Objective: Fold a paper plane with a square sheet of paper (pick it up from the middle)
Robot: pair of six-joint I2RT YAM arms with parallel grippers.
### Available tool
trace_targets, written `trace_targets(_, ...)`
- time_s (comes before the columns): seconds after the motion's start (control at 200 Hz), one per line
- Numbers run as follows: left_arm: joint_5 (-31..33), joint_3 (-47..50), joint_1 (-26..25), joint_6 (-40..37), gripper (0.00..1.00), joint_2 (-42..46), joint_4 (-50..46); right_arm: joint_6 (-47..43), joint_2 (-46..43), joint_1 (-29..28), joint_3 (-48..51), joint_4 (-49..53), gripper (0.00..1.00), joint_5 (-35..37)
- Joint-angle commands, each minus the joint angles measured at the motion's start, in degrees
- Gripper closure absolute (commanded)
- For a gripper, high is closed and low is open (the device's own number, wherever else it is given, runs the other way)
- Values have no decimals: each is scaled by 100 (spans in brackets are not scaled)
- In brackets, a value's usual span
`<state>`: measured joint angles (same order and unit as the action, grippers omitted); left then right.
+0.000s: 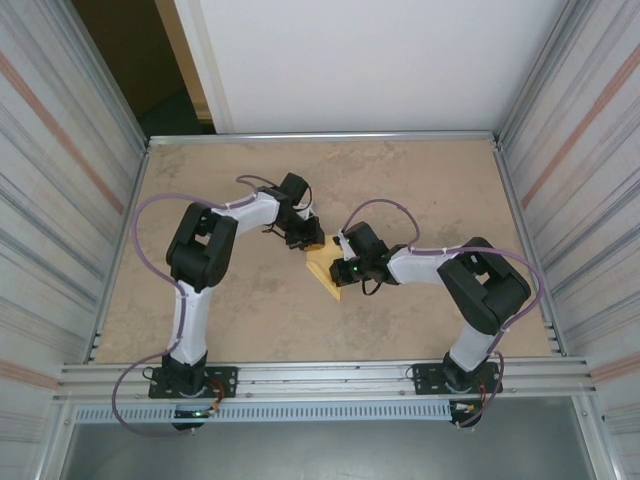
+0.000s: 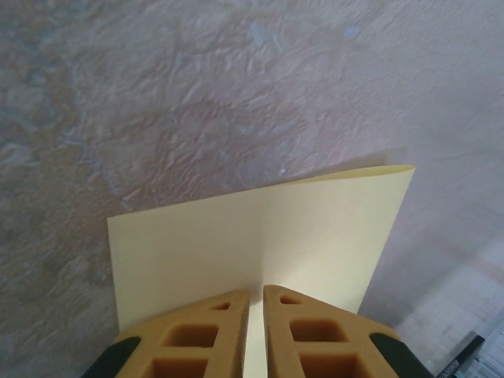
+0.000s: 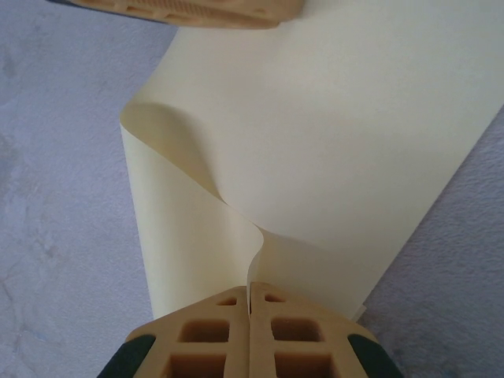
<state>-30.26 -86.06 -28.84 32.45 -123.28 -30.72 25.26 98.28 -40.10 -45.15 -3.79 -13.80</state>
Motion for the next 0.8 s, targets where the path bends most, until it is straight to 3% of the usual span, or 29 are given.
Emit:
trace_targets(0.0,222,-80,-31,-167,85,-213,-344,-47,75,29,-116,199,100,-98)
trace_targets(0.792,230,-9,-42,-258,86,-291,-444,-93,183,43,-246,236,100,-109)
